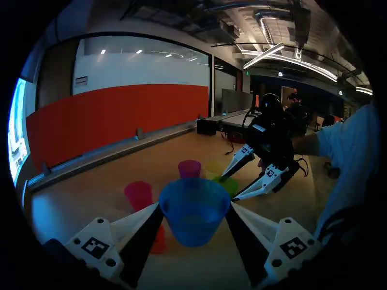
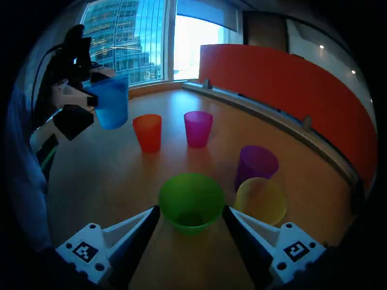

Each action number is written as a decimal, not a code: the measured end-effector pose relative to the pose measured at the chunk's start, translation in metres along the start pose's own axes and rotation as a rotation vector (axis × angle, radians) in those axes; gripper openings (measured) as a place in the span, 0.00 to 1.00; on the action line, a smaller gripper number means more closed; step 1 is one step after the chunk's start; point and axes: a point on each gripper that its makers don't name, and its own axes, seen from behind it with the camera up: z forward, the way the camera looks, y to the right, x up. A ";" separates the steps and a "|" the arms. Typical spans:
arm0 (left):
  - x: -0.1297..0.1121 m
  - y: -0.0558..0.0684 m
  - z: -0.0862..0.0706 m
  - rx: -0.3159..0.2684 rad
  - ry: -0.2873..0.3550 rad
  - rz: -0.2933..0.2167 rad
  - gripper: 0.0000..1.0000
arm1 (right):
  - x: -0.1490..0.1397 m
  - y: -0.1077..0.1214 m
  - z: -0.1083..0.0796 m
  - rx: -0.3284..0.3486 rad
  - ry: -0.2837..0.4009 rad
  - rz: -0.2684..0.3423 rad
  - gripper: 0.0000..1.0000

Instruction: Pour water

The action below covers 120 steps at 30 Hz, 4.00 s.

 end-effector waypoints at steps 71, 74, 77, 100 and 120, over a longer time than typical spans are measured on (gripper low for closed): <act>0.017 -0.026 -0.007 0.061 0.062 -0.009 0.86 | 0.106 -0.003 -0.024 -0.034 0.256 -0.032 0.91; 0.017 -0.027 -0.007 0.061 0.065 -0.010 0.86 | 0.113 -0.003 -0.026 -0.034 0.272 -0.033 0.91; 0.018 -0.028 -0.007 0.063 0.069 -0.010 0.86 | 0.120 -0.004 -0.028 -0.032 0.292 -0.029 0.91; 0.046 -0.031 -0.007 0.071 0.138 -0.001 0.86 | 0.166 -0.008 -0.043 -0.041 0.440 -0.029 0.91; 0.064 -0.033 -0.010 0.080 0.173 0.024 0.86 | 0.179 -0.009 -0.048 -0.034 0.463 -0.041 0.91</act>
